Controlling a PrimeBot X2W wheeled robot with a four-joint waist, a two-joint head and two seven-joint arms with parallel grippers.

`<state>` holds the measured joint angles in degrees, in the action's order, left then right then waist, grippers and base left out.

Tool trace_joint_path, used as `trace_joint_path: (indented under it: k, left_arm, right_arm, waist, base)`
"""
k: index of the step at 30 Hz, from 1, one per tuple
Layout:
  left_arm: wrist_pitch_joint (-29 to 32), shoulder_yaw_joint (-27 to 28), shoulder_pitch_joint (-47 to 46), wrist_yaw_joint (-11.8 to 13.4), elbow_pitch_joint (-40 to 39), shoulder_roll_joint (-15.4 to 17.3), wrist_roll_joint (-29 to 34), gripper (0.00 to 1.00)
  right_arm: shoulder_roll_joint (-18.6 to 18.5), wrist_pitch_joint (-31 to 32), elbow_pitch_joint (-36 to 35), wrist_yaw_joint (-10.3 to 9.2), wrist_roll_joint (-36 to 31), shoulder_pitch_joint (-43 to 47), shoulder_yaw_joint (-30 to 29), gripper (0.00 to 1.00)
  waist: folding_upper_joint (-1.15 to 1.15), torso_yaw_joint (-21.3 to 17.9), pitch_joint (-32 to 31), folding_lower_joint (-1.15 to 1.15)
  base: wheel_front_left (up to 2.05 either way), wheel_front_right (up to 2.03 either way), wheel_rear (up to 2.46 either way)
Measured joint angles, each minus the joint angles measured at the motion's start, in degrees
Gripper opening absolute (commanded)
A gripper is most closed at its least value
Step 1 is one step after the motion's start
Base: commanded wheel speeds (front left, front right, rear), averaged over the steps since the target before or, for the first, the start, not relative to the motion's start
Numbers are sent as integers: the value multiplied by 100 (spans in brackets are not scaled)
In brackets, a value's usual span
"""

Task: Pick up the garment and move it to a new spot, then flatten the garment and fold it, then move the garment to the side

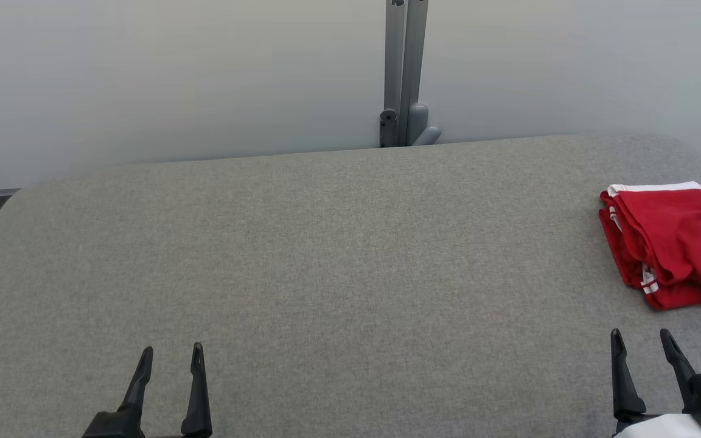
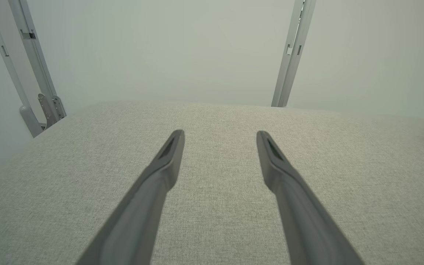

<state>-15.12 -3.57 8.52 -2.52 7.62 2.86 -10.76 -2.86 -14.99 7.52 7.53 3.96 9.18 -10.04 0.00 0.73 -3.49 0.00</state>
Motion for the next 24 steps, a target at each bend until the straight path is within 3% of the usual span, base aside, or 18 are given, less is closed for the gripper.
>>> trace_joint_path:
  k: [6, 7, 12, 24]
  left_arm:
    - [0, -13, -6, -2, 15, 0, -3, 100]
    - [0, -29, -7, -25, 32, 0, -2, 0]
    - [29, -38, 94, -26, 272, -14, -54, 0]
    - [361, 112, -46, -60, 350, -16, -1326, 0]
  right_arm:
    - [0, 0, 0, -1, -1, 0, -19, 100]
    - [0, 0, 0, 0, -1, 0, -24, 0]
    - [82, 48, 256, 0, 29, 14, -18, 0]
    - [81, 390, 344, 0, 1428, -145, 21, 0]
  waist:
    - [0, -16, 3, 0]
    - [0, -16, 2, 0]
    - [0, -18, 5, 0]
    - [0, -23, 41, 0]
  base:
    - [0, 0, 0]
    - [0, 0, 0]
    - [0, 0, 0]
    - [0, 0, 0]
